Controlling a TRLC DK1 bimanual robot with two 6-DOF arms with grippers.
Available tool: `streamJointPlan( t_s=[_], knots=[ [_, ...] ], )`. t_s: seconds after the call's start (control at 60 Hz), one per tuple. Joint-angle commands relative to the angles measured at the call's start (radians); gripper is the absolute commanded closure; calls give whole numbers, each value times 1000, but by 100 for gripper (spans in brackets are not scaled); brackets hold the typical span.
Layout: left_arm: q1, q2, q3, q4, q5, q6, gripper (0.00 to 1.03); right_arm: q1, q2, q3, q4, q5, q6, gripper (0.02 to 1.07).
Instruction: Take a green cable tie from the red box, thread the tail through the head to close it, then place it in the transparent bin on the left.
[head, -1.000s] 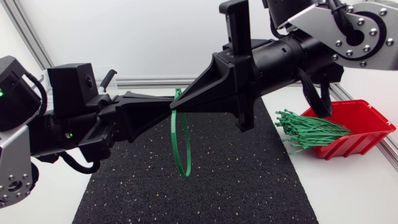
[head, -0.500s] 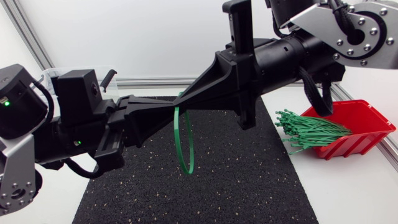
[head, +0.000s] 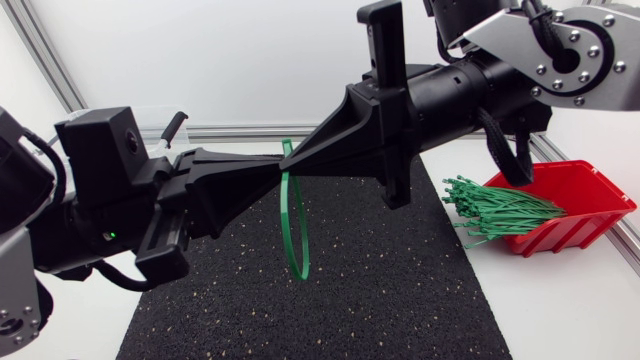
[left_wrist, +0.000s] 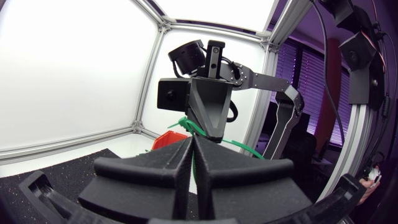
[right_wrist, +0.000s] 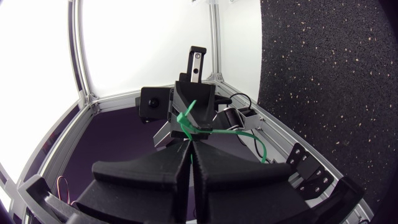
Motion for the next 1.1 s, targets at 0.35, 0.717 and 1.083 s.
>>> streamJointPlan(
  t_s=[0.35, 0.717, 1.083],
  knots=[
    [-50, -43, -16, 23, -5, 30, 100, -26, 11, -19, -6, 25, 14, 102],
    [-44, -63, -8, 13, -18, 35, 100, -40, 23, -25, -5, 25, 12, 101],
    [-37, -48, 1, 1, -25, 41, 100, -20, -6, -44, -3, 25, 14, 85]
  ],
)
